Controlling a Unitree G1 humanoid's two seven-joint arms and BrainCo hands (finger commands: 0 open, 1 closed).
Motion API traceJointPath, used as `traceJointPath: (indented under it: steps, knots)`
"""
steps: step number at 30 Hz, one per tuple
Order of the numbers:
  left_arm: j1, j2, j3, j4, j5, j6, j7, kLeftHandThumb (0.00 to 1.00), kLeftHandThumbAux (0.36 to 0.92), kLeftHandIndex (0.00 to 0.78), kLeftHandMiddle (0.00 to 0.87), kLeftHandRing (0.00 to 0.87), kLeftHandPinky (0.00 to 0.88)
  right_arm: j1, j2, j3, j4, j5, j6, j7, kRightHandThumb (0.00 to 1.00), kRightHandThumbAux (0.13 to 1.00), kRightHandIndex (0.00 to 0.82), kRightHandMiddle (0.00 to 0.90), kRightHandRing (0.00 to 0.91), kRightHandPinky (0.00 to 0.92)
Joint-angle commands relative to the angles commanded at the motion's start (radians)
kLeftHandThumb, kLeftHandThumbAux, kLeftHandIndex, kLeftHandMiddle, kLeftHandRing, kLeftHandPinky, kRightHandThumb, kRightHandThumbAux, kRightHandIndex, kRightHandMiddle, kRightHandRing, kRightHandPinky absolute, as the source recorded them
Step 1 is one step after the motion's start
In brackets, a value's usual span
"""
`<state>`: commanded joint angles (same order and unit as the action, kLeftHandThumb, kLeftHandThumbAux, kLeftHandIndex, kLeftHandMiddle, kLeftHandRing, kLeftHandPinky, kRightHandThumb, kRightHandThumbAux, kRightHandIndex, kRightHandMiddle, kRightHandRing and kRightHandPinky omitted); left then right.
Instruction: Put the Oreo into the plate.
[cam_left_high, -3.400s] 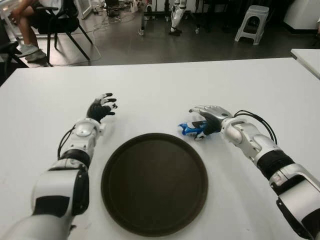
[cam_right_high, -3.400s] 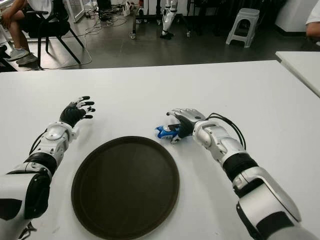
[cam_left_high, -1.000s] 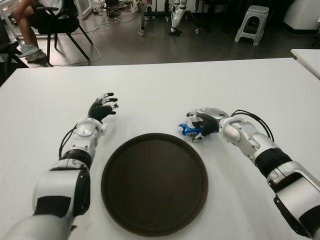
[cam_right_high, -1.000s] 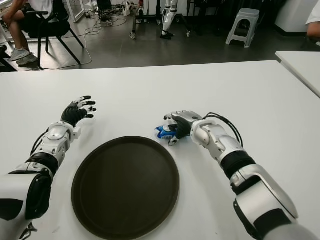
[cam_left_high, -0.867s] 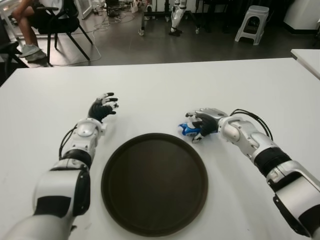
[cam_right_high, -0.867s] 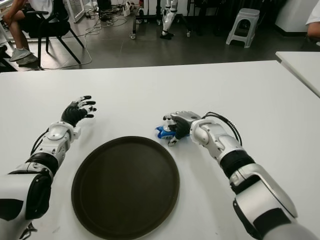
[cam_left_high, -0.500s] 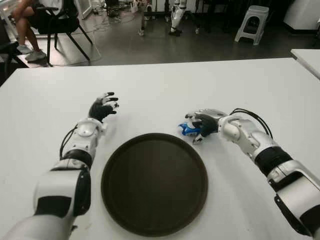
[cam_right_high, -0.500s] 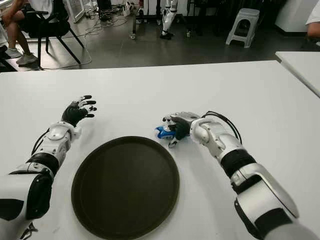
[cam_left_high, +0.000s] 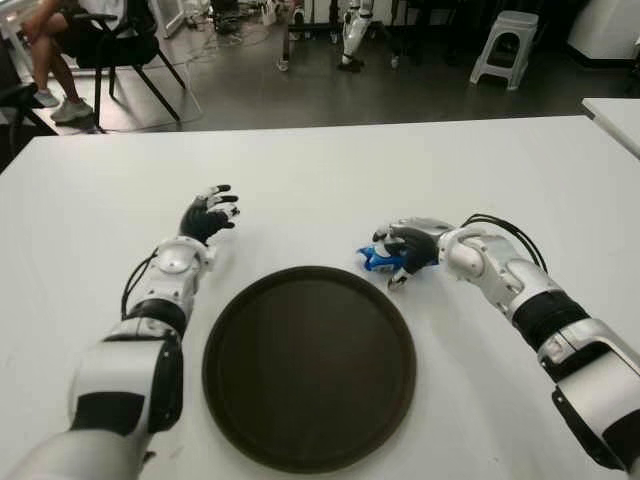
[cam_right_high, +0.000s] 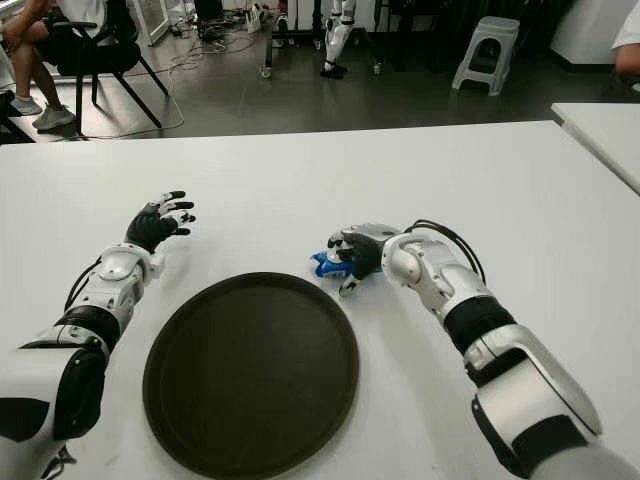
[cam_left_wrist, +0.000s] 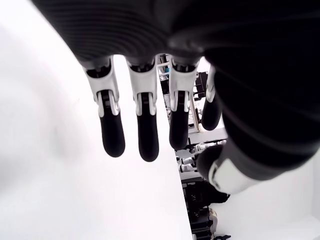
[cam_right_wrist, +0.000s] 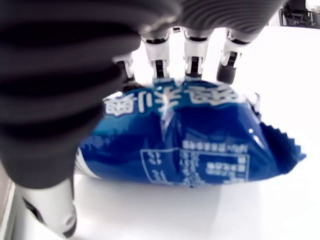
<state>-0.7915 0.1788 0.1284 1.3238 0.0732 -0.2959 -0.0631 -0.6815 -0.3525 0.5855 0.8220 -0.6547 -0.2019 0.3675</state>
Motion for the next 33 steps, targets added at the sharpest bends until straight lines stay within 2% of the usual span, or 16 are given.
traceJointPath:
  steps: [14, 22, 25, 26, 27, 28, 29, 32, 33]
  knots:
    - [0.002, -0.002, 0.004, -0.002, -0.005, -0.003, 0.004, 0.000, 0.737, 0.191, 0.249, 0.274, 0.312, 0.012, -0.015, -0.012, -0.051, 0.012, 0.014, 0.038, 0.000, 0.687, 0.265, 0.259, 0.235, 0.214]
    - [0.003, -0.002, -0.002, -0.002, 0.003, -0.007, 0.019, 0.000, 0.747, 0.187, 0.251, 0.274, 0.311, 0.020, -0.031, -0.009, -0.081, 0.005, -0.001, 0.045, 0.000, 0.719, 0.300, 0.288, 0.271, 0.255]
    - [0.003, -0.002, -0.007, -0.002, 0.007, -0.008, 0.021, 0.000, 0.740, 0.187, 0.250, 0.274, 0.312, 0.017, -0.038, -0.004, -0.076, 0.001, -0.030, 0.040, 0.080, 0.752, 0.327, 0.318, 0.299, 0.280]
    - [0.004, -0.001, -0.008, -0.002, 0.008, -0.009, 0.022, 0.000, 0.739, 0.187, 0.250, 0.274, 0.311, 0.016, -0.040, -0.003, -0.073, 0.001, -0.039, 0.039, 0.200, 0.747, 0.345, 0.327, 0.306, 0.288]
    - [0.004, -0.001, -0.009, -0.003, 0.009, -0.009, 0.021, 0.000, 0.737, 0.188, 0.250, 0.273, 0.310, 0.013, -0.043, -0.001, -0.068, 0.000, -0.056, 0.035, 0.374, 0.740, 0.370, 0.339, 0.316, 0.301]
    - [0.003, -0.001, -0.010, -0.003, 0.008, -0.009, 0.021, 0.000, 0.735, 0.187, 0.249, 0.273, 0.312, 0.012, -0.045, -0.001, -0.065, 0.000, -0.069, 0.033, 0.490, 0.733, 0.388, 0.355, 0.328, 0.315]
    - [0.003, -0.001, -0.010, -0.003, 0.008, -0.009, 0.020, 0.000, 0.734, 0.187, 0.249, 0.272, 0.313, 0.011, -0.046, -0.001, -0.062, 0.000, -0.077, 0.031, 0.565, 0.728, 0.400, 0.365, 0.336, 0.324]
    - [0.003, -0.001, -0.011, -0.003, 0.006, -0.008, 0.017, 0.000, 0.732, 0.186, 0.248, 0.274, 0.317, 0.009, -0.052, -0.002, -0.056, -0.004, -0.112, 0.009, 0.648, 0.721, 0.413, 0.380, 0.348, 0.335]
    - [0.003, -0.001, -0.011, -0.003, 0.006, -0.008, 0.016, 0.000, 0.731, 0.185, 0.248, 0.275, 0.318, 0.009, -0.054, -0.003, -0.055, -0.006, -0.122, 0.000, 0.717, 0.706, 0.430, 0.400, 0.358, 0.340]
